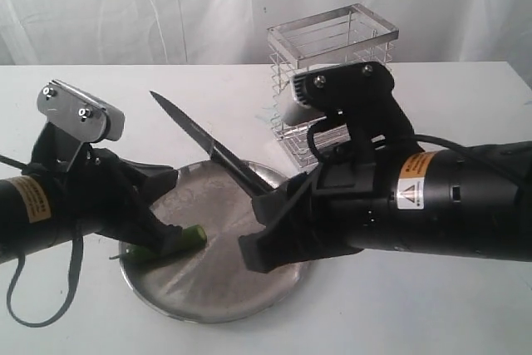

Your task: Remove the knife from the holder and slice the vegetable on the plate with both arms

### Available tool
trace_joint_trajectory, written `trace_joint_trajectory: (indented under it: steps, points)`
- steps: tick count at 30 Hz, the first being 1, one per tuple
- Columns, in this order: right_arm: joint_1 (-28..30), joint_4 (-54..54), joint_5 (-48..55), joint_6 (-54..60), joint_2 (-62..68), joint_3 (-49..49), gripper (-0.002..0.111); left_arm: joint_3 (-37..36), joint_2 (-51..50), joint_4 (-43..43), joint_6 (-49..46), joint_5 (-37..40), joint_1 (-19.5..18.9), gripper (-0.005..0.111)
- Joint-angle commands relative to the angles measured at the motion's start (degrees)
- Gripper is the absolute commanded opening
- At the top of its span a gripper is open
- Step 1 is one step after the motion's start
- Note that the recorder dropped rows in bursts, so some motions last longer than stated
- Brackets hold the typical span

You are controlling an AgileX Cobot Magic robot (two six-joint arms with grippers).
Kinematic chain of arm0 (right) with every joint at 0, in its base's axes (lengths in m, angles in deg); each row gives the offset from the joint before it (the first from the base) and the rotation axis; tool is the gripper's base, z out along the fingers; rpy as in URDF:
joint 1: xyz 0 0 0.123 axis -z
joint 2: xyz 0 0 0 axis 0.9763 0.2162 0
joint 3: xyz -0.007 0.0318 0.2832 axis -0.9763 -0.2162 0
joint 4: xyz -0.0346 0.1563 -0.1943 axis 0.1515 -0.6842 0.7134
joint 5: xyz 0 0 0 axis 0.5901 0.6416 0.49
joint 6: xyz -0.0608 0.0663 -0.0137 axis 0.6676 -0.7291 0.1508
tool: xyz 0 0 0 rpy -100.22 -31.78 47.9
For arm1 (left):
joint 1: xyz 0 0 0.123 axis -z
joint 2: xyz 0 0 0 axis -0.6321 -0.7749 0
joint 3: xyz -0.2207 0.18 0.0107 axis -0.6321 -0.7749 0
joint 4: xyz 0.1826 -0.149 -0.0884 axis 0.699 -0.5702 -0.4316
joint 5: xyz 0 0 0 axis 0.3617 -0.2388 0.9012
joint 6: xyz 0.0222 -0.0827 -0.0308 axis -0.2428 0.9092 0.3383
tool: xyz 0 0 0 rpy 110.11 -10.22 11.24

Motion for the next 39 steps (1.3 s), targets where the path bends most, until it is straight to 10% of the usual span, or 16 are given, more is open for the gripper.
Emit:
trace_joint_trajectory:
  steps: [1, 15, 39]
  points:
    - [1.7, 4.4, 4.3, -6.5, -0.1, -1.8, 0.000, 0.3, 5.8, -0.4, -6.6, 6.5, 0.1, 0.000]
    - [-3.8, -0.3, 6.6, -8.6, 0.5, -4.6, 0.000, 0.3, 11.5, -0.4, -10.1, 14.8, 0.1, 0.036]
    - [-7.8, 2.2, -12.1, -12.8, 17.5, -4.6, 0.000, 0.3, 10.3, -0.4, -14.4, 18.6, 0.1, 0.036]
